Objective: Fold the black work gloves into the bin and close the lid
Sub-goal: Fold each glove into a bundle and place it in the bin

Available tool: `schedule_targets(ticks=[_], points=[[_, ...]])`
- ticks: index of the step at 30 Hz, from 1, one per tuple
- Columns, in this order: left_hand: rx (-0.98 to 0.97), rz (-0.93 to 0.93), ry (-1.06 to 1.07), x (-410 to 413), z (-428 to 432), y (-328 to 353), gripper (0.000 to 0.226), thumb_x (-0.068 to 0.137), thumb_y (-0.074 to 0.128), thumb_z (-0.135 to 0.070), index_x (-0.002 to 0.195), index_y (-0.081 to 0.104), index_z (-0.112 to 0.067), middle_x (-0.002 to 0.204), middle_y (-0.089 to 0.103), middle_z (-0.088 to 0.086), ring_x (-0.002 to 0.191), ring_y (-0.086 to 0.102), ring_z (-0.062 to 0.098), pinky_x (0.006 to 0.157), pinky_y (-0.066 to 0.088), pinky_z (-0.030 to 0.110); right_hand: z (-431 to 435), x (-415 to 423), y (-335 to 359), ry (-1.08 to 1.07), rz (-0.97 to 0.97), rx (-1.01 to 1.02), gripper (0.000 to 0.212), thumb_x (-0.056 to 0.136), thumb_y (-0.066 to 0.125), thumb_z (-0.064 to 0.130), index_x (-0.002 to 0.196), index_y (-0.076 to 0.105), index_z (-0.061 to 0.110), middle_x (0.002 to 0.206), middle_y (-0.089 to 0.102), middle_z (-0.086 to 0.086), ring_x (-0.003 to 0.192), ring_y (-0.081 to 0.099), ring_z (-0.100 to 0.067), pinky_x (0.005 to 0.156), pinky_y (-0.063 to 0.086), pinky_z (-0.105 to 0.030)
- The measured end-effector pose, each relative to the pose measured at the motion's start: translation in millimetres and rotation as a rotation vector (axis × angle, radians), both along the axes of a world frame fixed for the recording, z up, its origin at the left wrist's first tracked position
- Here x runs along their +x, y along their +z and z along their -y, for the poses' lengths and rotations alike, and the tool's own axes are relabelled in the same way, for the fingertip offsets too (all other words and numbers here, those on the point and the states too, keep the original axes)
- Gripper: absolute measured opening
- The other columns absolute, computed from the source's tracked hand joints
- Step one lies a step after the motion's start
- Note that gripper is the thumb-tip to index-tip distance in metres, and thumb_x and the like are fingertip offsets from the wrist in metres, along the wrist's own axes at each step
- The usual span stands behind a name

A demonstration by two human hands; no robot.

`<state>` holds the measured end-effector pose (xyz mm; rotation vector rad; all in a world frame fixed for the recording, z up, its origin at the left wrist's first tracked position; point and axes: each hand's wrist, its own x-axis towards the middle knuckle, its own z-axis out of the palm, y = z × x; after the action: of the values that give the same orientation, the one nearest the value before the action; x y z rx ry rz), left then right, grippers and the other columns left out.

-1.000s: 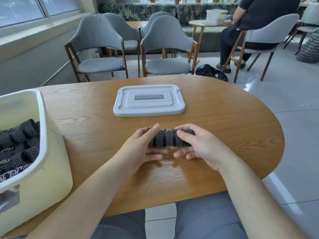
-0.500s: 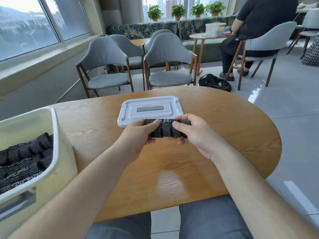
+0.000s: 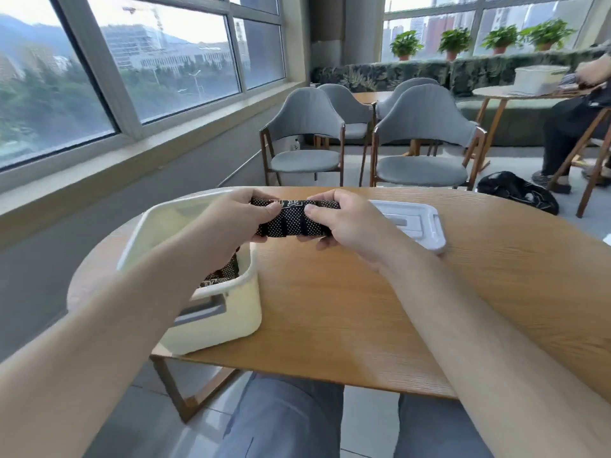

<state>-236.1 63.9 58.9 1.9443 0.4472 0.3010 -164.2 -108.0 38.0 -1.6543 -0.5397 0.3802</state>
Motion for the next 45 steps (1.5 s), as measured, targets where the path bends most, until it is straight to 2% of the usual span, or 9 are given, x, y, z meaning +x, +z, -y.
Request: schedule_targets(ticks=[7, 12, 16, 20, 24, 27, 32, 37, 45], points=[[-0.007, -0.105, 0.121, -57, -83, 8, 0.005, 0.096, 0.066, -0.01, 0.1, 0.069, -0.011, 0.108, 0.07, 0.012, 0.103, 0.067, 0.026, 0.09, 0.058, 0.038, -96, -30, 12, 0.198, 0.083, -0.126, 0.008, 0.101, 0.061, 0.012, 0.096, 0.057, 0.016, 0.095, 0.07, -0.006, 0.065, 0.073, -0.006, 0.054, 0.057, -0.02], [0.085, -0.153, 0.178, -67, -134, -2, 0.01, 0.096, 0.067, -0.014, 0.104, 0.069, -0.018, 0.112, 0.069, 0.007, 0.105, 0.068, 0.024, 0.087, 0.06, 0.04, -158, -35, 18, 0.257, 0.176, -0.35, 0.021, 0.099, 0.061, 0.014, 0.08, 0.062, 0.022, 0.087, 0.068, -0.001, 0.075, 0.073, -0.019, 0.076, 0.064, -0.032], [0.48, -0.25, 0.127, -56, -147, -8, 0.023, 0.097, 0.06, -0.024, 0.116, 0.071, -0.028, 0.107, 0.071, -0.001, 0.093, 0.07, 0.021, 0.086, 0.059, 0.037, -190, -20, 16, 0.269, 0.187, -0.533, 0.014, 0.098, 0.061, 0.009, 0.108, 0.069, 0.004, 0.099, 0.067, -0.01, 0.076, 0.07, -0.022, 0.072, 0.064, -0.029], [0.839, -0.466, 0.038, -33, -144, -17, 0.024, 0.097, 0.048, -0.009, 0.106, 0.071, -0.011, 0.093, 0.069, 0.007, 0.074, 0.057, 0.024, 0.052, 0.042, 0.029, -215, -3, 4, 0.29, 0.268, -0.721, 0.023, 0.1, 0.06, 0.015, 0.118, 0.067, 0.002, 0.115, 0.068, -0.017, 0.08, 0.075, -0.03, 0.063, 0.064, -0.031], [0.98, -0.649, -0.054, -15, -149, -34, 0.031, 0.095, 0.045, -0.006, 0.117, 0.068, -0.003, 0.107, 0.068, 0.014, 0.085, 0.057, 0.028, 0.073, 0.048, 0.035, -226, 8, -12, 0.361, 0.371, -0.879, 0.033, 0.098, 0.068, 0.024, 0.127, 0.066, 0.008, 0.122, 0.066, -0.01, 0.092, 0.074, -0.028, 0.078, 0.062, -0.036], [1.027, -0.733, -0.1, -9, -152, -43, 0.04, 0.096, 0.044, -0.006, 0.131, 0.063, -0.006, 0.111, 0.065, 0.01, 0.09, 0.054, 0.025, 0.079, 0.047, 0.033, -233, 11, -21, 0.398, 0.475, -0.955, 0.03, 0.098, 0.066, 0.026, 0.122, 0.069, 0.008, 0.116, 0.071, -0.012, 0.097, 0.074, -0.029, 0.09, 0.061, -0.04], [1.089, -0.705, -0.068, -5, -152, -52, 0.029, 0.095, 0.048, -0.009, 0.119, 0.065, -0.009, 0.113, 0.056, 0.01, 0.094, 0.05, 0.024, 0.076, 0.041, 0.031, -234, 8, -25, 0.413, 0.738, -1.075, 0.031, 0.096, 0.065, 0.03, 0.122, 0.068, 0.013, 0.119, 0.068, -0.007, 0.109, 0.066, -0.029, 0.094, 0.057, -0.039], [1.011, -0.642, -0.097, -5, -157, -58, 0.027, 0.09, 0.053, -0.007, 0.116, 0.057, -0.015, 0.118, 0.059, 0.008, 0.104, 0.063, 0.031, 0.084, 0.056, 0.042, -232, 10, -28, 0.429, 0.797, -1.094, 0.033, 0.095, 0.067, 0.038, 0.12, 0.063, 0.016, 0.112, 0.066, -0.003, 0.104, 0.064, -0.029, 0.091, 0.057, -0.04], [0.994, -0.632, -0.129, -1, -155, -60, 0.026, 0.091, 0.052, -0.006, 0.113, 0.062, -0.013, 0.112, 0.066, 0.005, 0.102, 0.065, 0.029, 0.086, 0.056, 0.041, -228, 17, -35, 0.393, 0.789, -1.096, 0.021, 0.097, 0.062, 0.028, 0.116, 0.064, 0.02, 0.109, 0.066, 0.001, 0.097, 0.063, -0.025, 0.061, 0.04, -0.027]])
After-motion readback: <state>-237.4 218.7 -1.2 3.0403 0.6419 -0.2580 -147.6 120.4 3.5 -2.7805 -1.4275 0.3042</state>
